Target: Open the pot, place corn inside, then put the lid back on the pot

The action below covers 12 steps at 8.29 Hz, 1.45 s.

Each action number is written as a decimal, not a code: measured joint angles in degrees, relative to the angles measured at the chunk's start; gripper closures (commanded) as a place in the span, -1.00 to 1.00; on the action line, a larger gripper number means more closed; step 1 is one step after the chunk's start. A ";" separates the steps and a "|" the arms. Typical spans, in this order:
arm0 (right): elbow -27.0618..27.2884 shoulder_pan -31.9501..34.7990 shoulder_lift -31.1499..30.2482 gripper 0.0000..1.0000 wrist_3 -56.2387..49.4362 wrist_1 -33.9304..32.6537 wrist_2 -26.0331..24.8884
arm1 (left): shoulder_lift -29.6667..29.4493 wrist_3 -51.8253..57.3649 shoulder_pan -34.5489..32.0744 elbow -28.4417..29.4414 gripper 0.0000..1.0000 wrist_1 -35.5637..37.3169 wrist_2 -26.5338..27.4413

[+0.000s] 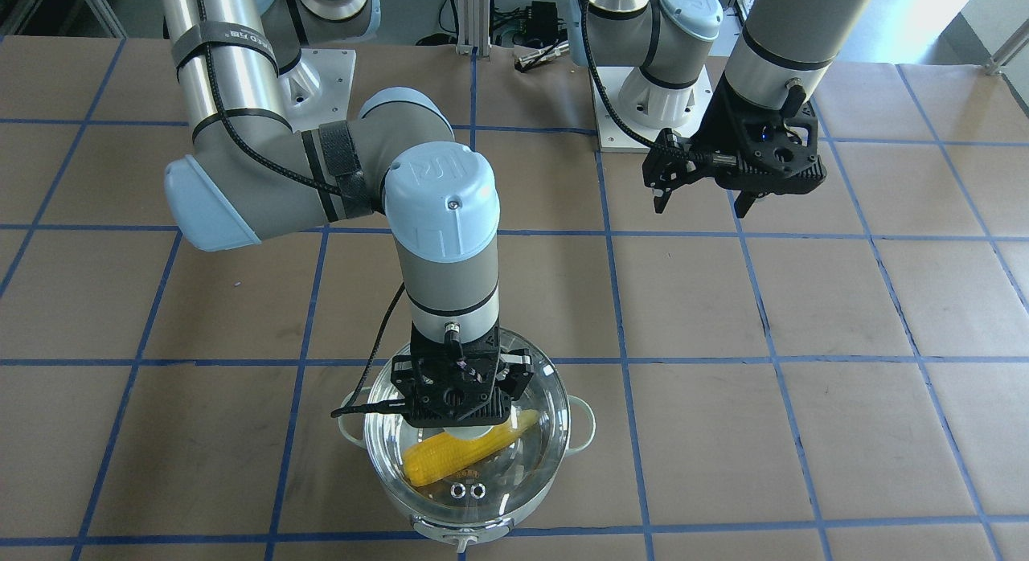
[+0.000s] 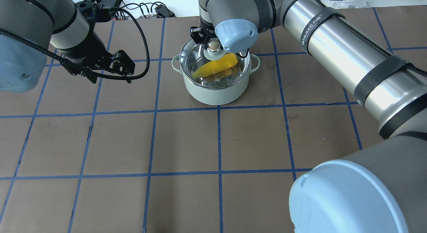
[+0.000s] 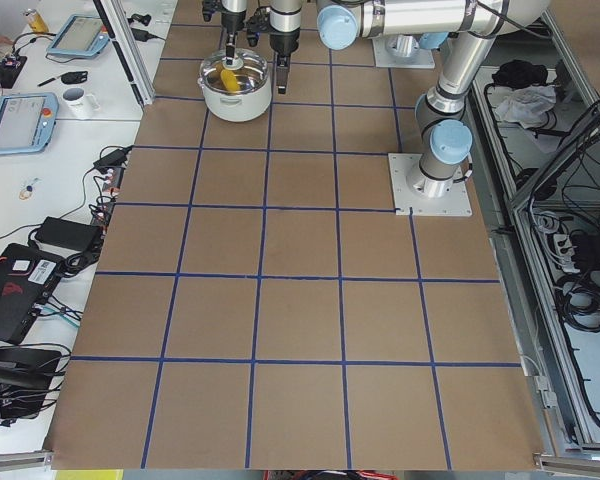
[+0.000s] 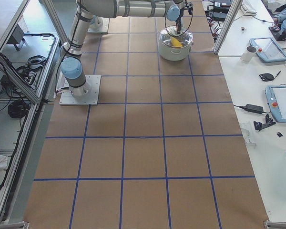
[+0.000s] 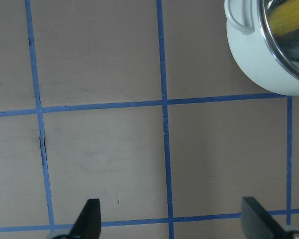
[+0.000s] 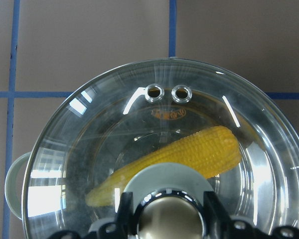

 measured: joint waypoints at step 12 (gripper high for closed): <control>0.84 -0.15 0.05 0.32 -0.26 -0.18 0.00 | -0.22 -0.11 0.42 0.12 -1.00 -0.53 0.16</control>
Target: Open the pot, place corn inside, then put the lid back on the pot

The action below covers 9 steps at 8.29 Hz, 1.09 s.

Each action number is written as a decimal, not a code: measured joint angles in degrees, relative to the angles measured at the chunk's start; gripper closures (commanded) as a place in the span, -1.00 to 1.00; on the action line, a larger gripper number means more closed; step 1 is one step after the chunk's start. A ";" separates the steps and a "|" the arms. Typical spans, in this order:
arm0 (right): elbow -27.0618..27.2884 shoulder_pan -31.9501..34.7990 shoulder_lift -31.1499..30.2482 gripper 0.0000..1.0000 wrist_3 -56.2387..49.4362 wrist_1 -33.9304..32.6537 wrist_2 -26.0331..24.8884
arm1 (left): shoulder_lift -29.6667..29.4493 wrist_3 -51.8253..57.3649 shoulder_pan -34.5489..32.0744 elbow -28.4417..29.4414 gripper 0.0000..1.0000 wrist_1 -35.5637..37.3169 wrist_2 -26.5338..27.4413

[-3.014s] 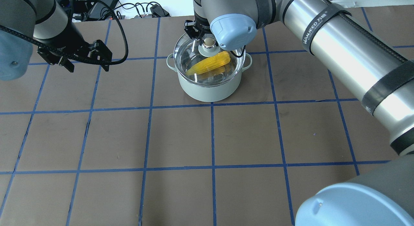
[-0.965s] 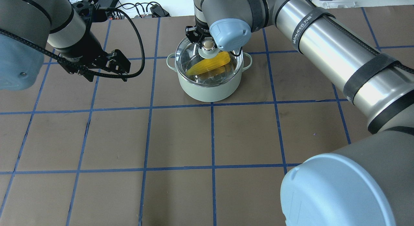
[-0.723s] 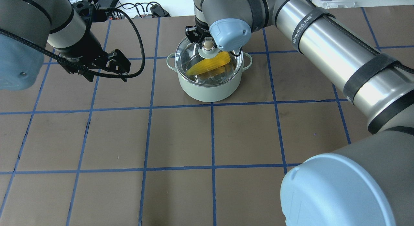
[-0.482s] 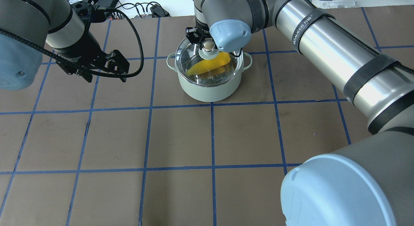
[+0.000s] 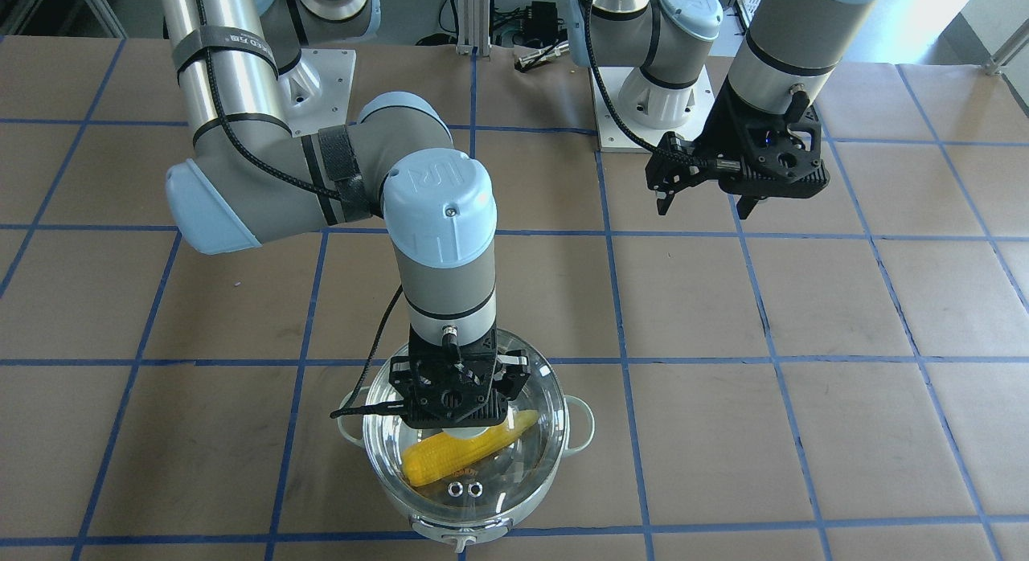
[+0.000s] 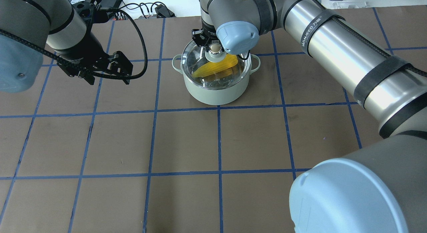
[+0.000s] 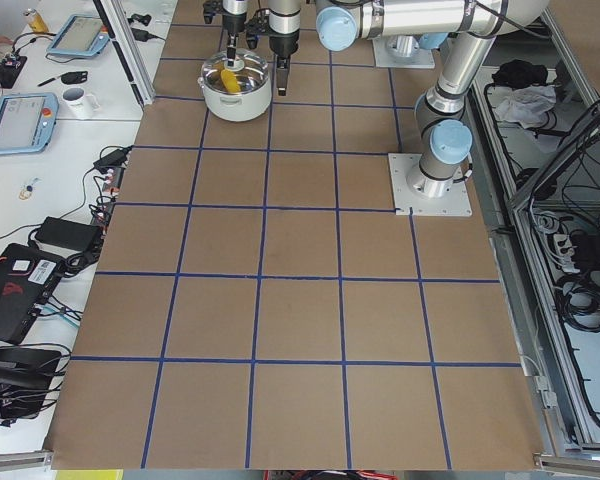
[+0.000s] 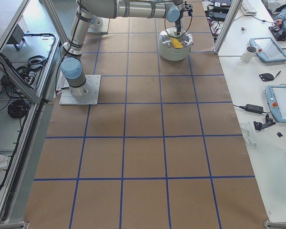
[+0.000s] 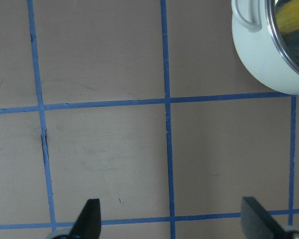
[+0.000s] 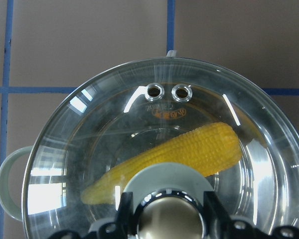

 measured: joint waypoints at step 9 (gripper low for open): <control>1.75 -0.30 -4.36 -1.00 -2.86 -0.83 0.13 | -0.21 -1.81 0.07 0.35 -1.00 -2.54 0.08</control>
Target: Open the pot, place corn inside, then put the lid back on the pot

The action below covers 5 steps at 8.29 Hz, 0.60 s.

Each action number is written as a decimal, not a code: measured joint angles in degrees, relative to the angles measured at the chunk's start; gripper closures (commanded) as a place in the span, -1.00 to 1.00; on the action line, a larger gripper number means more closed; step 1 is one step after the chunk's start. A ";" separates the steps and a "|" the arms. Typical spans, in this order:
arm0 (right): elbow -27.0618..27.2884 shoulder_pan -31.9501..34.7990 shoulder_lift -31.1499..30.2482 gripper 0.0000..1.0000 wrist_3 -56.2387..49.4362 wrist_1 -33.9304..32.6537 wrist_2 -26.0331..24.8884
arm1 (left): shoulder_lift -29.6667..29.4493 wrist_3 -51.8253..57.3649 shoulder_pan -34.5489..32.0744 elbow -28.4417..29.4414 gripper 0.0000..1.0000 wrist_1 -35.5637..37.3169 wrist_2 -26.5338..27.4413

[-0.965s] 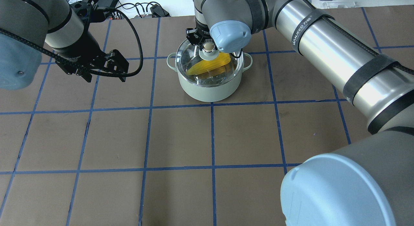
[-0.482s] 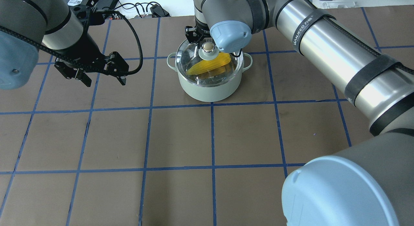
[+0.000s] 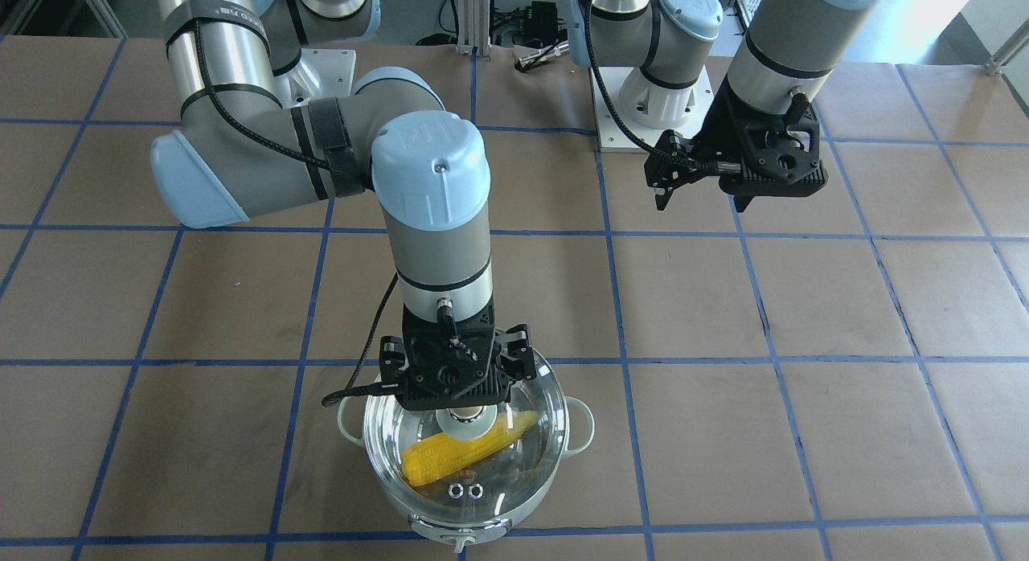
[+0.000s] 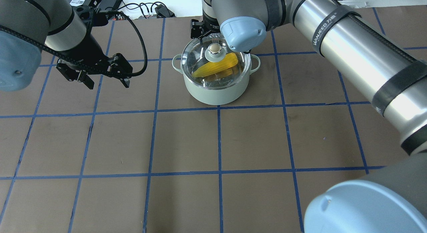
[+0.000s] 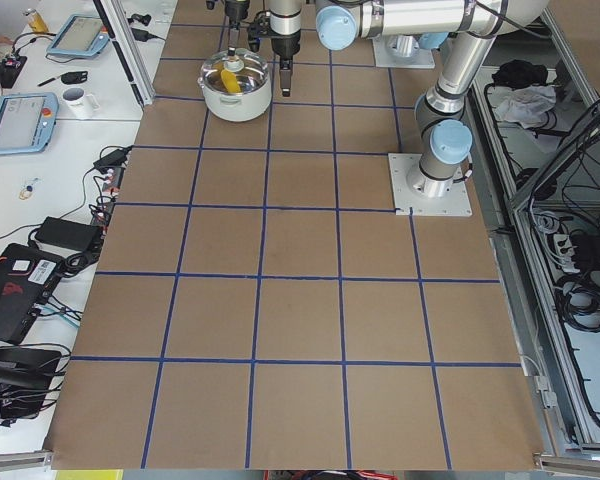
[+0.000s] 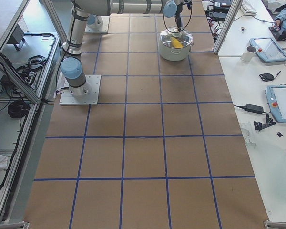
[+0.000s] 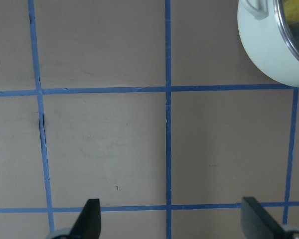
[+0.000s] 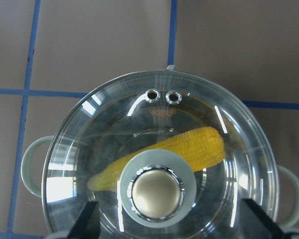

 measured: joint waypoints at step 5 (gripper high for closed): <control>13.35 -13.40 -23.81 -1.00 -11.52 17.39 5.20 | -0.03 0.02 0.02 -0.16 -1.00 0.02 0.05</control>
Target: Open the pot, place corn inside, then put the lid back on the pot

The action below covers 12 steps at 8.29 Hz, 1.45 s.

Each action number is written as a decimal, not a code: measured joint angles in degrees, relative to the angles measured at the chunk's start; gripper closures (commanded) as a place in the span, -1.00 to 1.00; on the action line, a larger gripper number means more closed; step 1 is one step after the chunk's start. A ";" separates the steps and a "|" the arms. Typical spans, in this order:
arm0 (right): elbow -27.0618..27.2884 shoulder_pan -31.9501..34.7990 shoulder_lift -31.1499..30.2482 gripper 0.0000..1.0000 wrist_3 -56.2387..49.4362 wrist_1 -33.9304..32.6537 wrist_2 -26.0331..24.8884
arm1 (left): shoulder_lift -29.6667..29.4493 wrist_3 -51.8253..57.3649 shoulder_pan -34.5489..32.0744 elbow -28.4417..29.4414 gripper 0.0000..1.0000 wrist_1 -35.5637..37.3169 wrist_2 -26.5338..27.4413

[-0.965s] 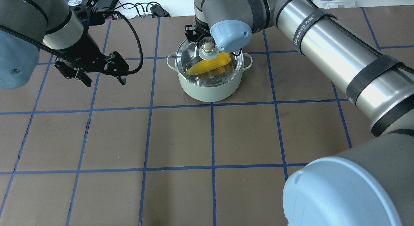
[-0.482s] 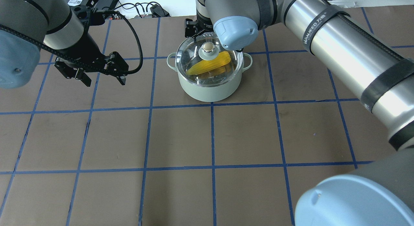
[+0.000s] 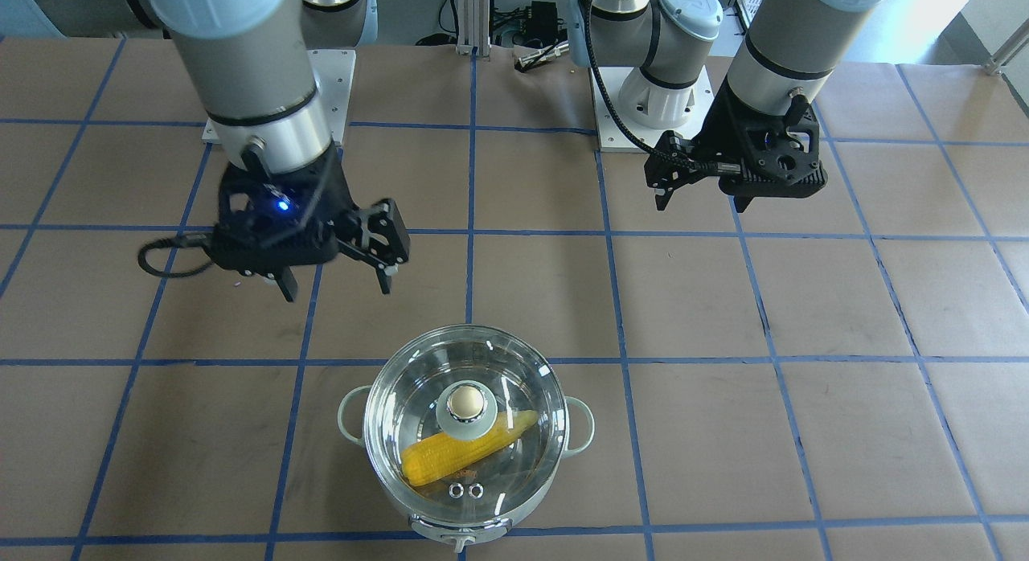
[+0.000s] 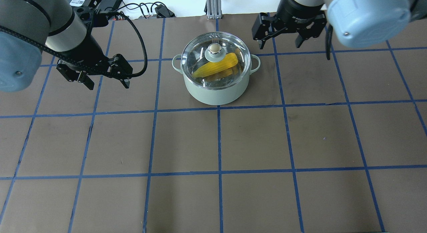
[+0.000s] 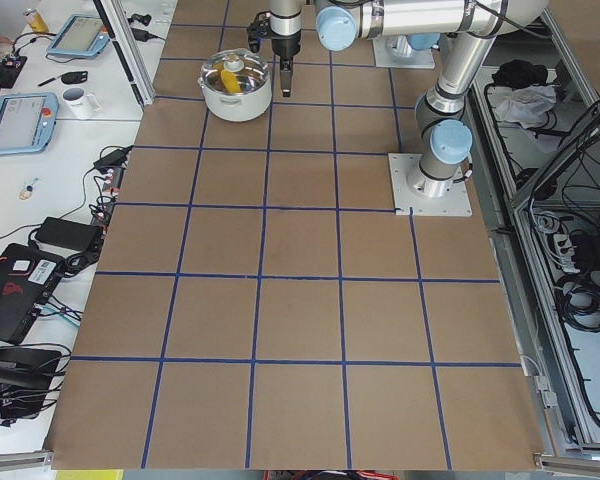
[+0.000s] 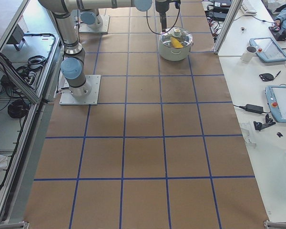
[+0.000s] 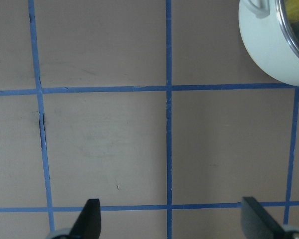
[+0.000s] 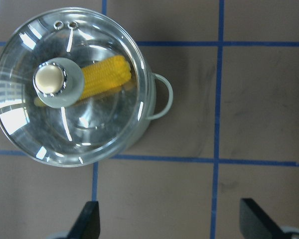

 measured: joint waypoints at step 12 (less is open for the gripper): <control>1.72 -2.23 -7.81 -1.00 -4.06 10.31 -6.83 | -0.15 0.00 0.00 -0.21 -1.00 0.09 -0.19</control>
